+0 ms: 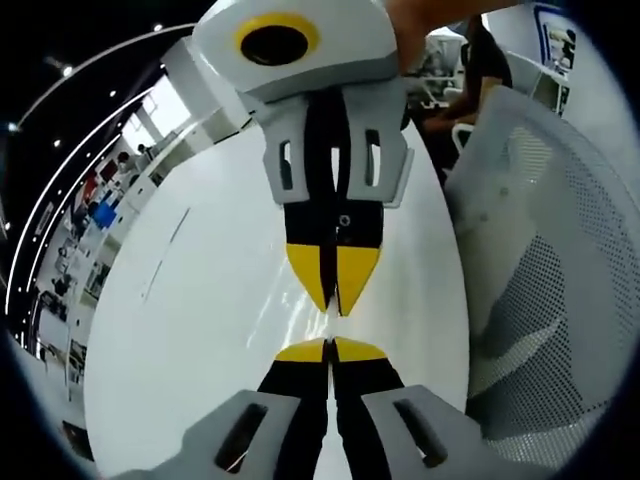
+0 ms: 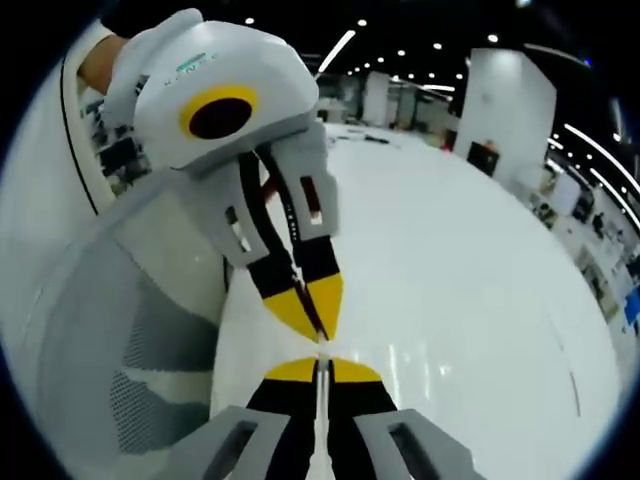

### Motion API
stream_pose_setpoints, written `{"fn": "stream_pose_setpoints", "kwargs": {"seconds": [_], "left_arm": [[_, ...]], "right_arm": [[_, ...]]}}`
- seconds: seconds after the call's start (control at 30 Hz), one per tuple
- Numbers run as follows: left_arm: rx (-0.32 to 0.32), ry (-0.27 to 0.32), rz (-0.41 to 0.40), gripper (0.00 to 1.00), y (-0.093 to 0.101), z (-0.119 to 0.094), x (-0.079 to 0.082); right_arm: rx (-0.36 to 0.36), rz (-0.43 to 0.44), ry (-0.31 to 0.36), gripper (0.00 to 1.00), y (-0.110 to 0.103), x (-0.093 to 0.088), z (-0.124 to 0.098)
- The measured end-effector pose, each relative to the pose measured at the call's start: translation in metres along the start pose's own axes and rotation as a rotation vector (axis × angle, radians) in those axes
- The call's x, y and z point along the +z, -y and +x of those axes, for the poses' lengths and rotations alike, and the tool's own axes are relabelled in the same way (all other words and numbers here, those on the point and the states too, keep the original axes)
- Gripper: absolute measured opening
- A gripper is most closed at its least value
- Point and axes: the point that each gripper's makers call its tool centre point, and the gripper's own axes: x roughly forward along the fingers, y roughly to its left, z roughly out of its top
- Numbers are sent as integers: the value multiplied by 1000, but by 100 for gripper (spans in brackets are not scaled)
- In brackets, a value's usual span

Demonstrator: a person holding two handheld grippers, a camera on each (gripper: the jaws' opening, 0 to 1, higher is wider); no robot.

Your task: Open the resealable bag by pulling the two sides of the seal apart until the entire bag opening is separated and visibly accessible.

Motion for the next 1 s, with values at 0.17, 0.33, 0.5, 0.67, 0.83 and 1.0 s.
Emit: {"fn": "stream_pose_setpoints", "kwargs": {"seconds": [0.17, 0.33, 0.5, 0.67, 0.83, 1.0], "left_arm": [[-14, -10, -12, 0, 2, 2, -4], [-26, -15, -39, 0, 8, 6, -3], [-21, -9, -66, 0, 8, 5, -4], [-22, -9, -90, 0, 9, 5, -3], [-21, -12, -118, 0, 9, 4, -6], [-13, -19, -132, 0, 10, 5, -7]], "right_arm": [[-2, 6, -17, 0, 0, -12, -7], [3, 27, -26, 0, -3, -17, -6], [11, 10, 2, 1, -6, -13, -4], [14, 55, 20, 0, -5, -11, -3], [11, 103, 49, 0, -4, -8, -3], [7, 111, 51, 0, -4, -9, -2]]}}
